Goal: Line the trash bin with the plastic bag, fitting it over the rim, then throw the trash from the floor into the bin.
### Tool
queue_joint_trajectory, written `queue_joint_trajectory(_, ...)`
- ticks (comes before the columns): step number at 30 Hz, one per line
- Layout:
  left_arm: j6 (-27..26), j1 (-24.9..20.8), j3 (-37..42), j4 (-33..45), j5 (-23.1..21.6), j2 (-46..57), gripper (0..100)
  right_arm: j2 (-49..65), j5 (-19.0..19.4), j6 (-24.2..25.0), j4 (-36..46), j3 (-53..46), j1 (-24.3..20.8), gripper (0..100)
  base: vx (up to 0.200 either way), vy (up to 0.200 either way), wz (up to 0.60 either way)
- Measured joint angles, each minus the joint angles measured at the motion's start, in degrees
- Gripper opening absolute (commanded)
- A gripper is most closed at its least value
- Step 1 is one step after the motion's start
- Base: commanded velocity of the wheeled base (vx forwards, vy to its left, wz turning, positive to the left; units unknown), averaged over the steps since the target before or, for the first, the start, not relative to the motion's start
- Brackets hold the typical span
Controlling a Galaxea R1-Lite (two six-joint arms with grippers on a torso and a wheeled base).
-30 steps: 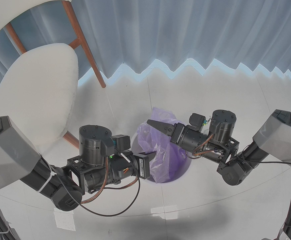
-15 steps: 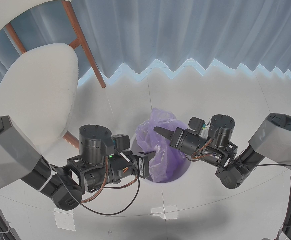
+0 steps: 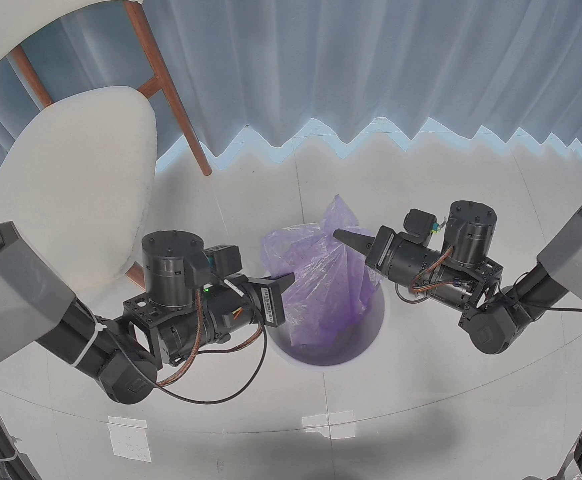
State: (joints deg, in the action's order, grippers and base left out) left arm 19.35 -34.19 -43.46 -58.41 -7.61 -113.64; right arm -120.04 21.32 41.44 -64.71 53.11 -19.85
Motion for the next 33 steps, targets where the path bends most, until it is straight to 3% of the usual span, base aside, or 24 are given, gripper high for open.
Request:
queue_joint_trajectory(7, 0.1, 1.2, 0.0, -4.2, 0.2, -1.5, 0, 3.5, 0.0, -1.0, 7.8, -0.2, 1.0, 0, 0.000, 0.000, 0.00)
queue_joint_trajectory(17, 0.1, 2.7, 0.4, -3.6, 0.3, -3.0, 0, 7.7, 0.3, -4.5, 18.8, -0.7, 2.0, 0, 0.000, 0.000, 0.00)
queue_joint_trajectory(28, -0.6, 4.5, 2.6, 4.2, 0.6, -1.0, 0, 10.5, 0.4, -6.8, 34.0, -0.7, 2.9, 0, 0.000, 0.000, 0.00)
queue_joint_trajectory(33, -5.2, 5.3, 4.9, 5.5, 1.1, -0.6, 0, 11.2, 0.4, -9.0, 37.6, -0.6, 3.3, 0, 0.000, 0.000, 0.00)
